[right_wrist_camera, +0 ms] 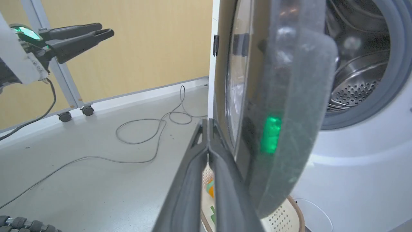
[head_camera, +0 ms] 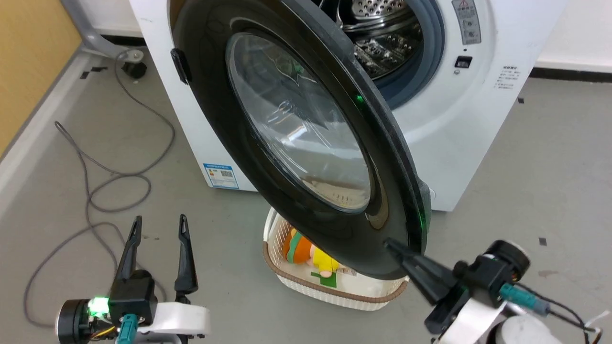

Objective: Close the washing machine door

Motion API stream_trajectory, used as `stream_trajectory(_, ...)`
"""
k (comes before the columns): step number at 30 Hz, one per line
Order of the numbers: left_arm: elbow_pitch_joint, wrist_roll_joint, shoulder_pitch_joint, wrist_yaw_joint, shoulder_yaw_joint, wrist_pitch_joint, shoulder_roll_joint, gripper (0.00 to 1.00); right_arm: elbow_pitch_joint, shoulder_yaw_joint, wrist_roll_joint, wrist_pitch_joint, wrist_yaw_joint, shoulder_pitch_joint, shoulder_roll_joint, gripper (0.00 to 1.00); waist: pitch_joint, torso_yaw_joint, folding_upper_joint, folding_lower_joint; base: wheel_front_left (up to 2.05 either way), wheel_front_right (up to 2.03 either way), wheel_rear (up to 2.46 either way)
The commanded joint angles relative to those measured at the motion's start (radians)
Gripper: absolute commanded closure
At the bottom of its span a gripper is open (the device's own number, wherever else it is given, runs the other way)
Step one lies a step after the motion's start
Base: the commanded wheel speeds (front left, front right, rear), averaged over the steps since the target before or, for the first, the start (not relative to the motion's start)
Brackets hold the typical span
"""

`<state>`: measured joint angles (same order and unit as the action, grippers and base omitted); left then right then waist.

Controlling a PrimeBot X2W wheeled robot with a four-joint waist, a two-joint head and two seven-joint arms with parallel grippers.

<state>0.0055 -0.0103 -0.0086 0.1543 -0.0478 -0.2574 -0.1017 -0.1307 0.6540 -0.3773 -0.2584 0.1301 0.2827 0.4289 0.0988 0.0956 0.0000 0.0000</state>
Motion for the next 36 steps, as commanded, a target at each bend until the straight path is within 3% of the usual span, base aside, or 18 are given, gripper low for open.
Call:
stream_trajectory(1, 0.001, 0.009, -0.02, 0.0, -0.003, -0.004, 0.002, 0.0, -0.018, -0.019, 0.006, -0.003, 0.001, -0.003, -0.014, 1.0, 0.01, -0.002, 0.0, 0.0, 0.0, 0.0, 0.0)
stream_trajectory(12, -0.006, 0.012, -0.085, 0.016, -0.028, -0.004, 0.008, 0.0, -0.098, -0.23, 0.012, -0.003, 0.001, 0.092, -0.046, 1.0, 0.114, 0.012, 0.0, 0.0, 0.0, 0.0, 0.0)
stream_trajectory(18, -0.01, 0.007, -0.131, 0.029, -0.046, -0.004, 0.017, 0.0, -0.196, -0.354, 0.028, -0.003, 0.001, 0.228, -0.036, 1.0, 0.193, 0.04, 0.0, 0.0, 0.0, 0.0, 0.0)
stream_trajectory(36, -0.031, -0.002, -0.199, 0.052, -0.073, -0.004, 0.034, 0.0, -0.528, -0.417, 0.067, -0.003, 0.001, 0.578, 0.015, 1.0, 0.298, 0.091, 0.0, 0.0, 0.0, 0.0, 0.0)
